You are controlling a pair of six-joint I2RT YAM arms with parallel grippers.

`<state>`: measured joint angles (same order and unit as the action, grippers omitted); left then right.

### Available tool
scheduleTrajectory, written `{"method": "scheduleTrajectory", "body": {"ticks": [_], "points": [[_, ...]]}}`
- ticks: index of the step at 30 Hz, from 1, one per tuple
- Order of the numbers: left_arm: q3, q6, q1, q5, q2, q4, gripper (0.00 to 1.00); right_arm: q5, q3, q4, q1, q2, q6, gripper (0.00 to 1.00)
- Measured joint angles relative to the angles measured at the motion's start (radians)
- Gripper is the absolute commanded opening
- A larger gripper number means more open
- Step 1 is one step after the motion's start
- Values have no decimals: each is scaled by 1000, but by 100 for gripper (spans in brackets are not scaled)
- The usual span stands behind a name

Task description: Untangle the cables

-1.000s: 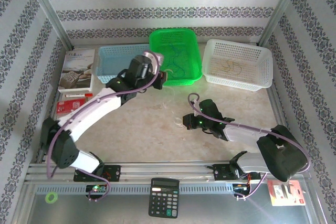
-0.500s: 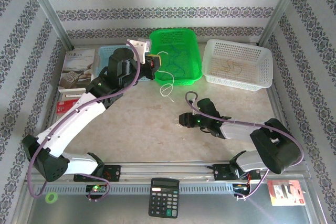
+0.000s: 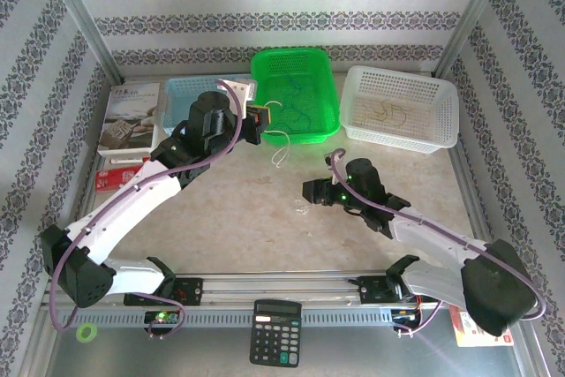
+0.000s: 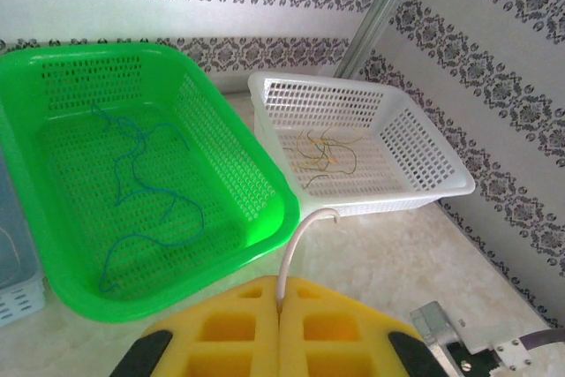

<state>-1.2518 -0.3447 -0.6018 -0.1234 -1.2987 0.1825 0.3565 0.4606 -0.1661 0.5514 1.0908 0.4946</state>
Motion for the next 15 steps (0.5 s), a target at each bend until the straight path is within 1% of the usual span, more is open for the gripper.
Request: {"method": "scheduleTrajectory", "body": {"ticks": [7,15], "points": [[0,0,0,-34,0,-19,0,31,5,35,-6,-5,-85,58],[0,0,0,-72,0,-26,0,80,93,44,-6,12,-155,59]]}}
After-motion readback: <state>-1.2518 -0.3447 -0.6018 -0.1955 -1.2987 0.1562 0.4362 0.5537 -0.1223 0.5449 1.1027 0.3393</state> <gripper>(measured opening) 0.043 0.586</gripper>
